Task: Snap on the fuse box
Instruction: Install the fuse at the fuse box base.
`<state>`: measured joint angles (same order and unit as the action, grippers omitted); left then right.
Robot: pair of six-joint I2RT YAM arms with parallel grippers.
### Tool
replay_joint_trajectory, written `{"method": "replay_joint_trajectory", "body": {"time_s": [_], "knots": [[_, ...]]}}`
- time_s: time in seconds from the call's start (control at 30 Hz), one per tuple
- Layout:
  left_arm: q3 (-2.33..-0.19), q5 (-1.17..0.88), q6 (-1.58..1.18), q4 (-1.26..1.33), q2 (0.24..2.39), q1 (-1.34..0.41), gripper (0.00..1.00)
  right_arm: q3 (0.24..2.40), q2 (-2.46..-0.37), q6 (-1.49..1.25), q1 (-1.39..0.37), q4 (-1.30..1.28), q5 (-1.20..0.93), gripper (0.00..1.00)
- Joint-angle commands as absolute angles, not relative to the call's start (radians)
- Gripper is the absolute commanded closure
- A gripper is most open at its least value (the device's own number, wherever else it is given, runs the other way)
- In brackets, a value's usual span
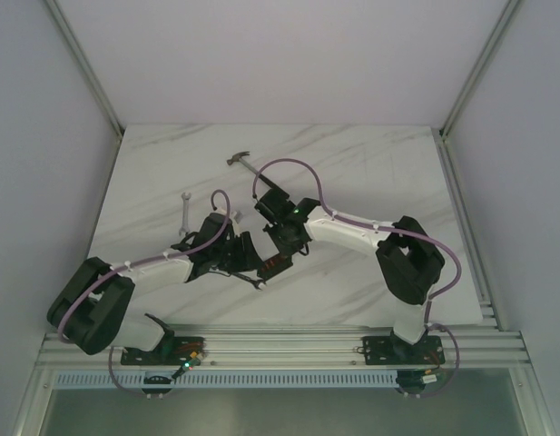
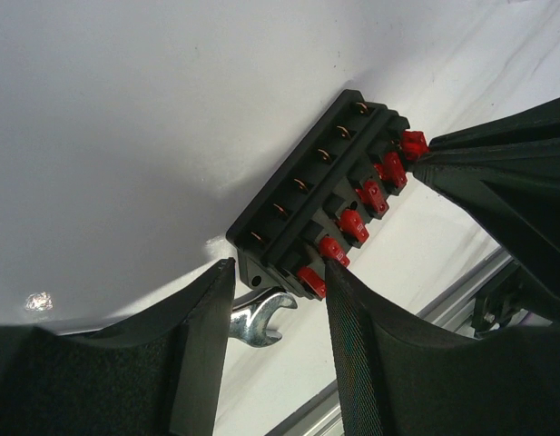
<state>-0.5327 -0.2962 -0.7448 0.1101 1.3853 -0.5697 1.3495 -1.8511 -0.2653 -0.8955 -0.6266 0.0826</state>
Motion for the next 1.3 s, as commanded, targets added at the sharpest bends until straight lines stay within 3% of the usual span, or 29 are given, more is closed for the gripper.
{"method": "replay_joint_trajectory", "body": {"time_s": [0.0, 0.53, 1.27], "knots": [[-0.56, -0.323, -0.726, 0.092, 1.403, -0.565, 0.46, 1.397, -1.871, -0.27, -0.893, -0.652, 0.086, 0.85], [-0.564, -0.297, -0.729, 0.091, 1.44, -0.567, 0.52, 1.394, -1.952, -0.244, -0.892, -0.68, 0.078, 1.0], [-0.542, -0.256, -0.733, 0.091, 1.442, -0.565, 0.57, 1.313, -2.055, -0.214, -0.847, -0.674, 0.097, 1.0]]}}
